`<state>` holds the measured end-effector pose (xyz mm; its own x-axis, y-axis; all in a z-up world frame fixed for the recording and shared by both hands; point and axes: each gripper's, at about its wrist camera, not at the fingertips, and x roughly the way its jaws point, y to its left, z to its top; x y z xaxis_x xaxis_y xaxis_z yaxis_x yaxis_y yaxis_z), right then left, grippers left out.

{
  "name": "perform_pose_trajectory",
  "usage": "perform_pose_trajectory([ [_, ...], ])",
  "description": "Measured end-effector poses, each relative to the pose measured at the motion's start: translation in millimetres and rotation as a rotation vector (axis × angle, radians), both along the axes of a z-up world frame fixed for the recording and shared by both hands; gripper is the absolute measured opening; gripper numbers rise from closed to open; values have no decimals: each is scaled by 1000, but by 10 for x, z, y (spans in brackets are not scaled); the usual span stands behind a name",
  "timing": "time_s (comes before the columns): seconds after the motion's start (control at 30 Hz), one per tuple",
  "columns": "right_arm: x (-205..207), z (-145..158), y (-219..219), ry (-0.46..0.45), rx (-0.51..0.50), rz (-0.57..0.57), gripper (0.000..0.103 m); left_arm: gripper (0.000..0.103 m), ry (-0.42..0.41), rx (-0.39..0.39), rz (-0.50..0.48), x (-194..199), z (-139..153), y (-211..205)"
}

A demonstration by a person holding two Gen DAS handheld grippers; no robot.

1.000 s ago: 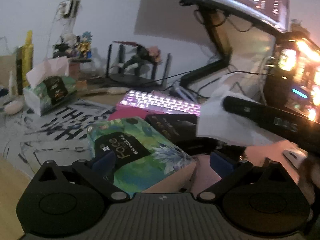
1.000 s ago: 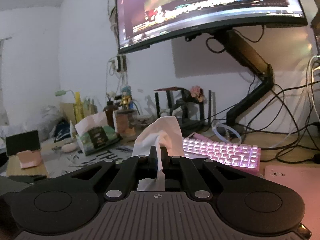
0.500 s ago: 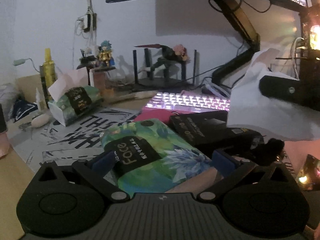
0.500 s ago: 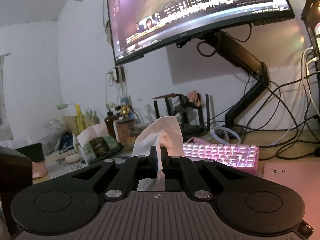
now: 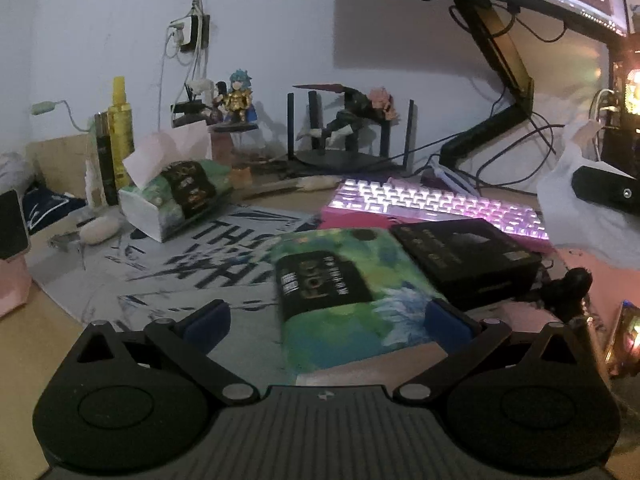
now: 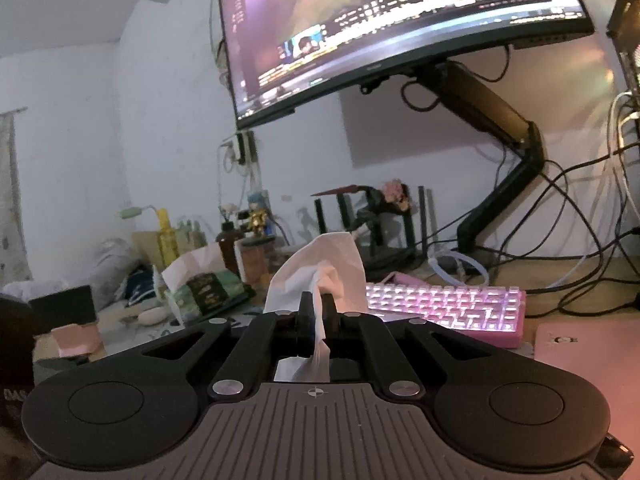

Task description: Clean container

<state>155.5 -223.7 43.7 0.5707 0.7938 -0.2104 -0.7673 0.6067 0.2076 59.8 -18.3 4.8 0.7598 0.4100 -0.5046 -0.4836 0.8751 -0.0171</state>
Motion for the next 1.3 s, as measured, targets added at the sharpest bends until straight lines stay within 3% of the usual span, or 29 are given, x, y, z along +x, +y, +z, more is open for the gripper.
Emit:
perform_pose_trajectory([
  [0.17,-47,6,89,-4,-15,13,4,103,-3,-3,38,-135,-13,267],
  [0.3,-64,10,177,-2,-24,31,4,103,-31,-62,-27,-165,-10,355],
  [0.53,-71,16,330,-3,-53,67,4,103,-56,-12,-177,-70,-3,167],
  [0.87,-63,6,472,-1,-76,91,4,103,60,-35,-208,78,-249,298],
  [1.1,12,-10,491,12,-81,100,4,103,95,-60,-354,28,-271,479],
  [1.3,1,-26,523,23,-91,116,4,103,103,-15,-556,-116,-262,637],
])
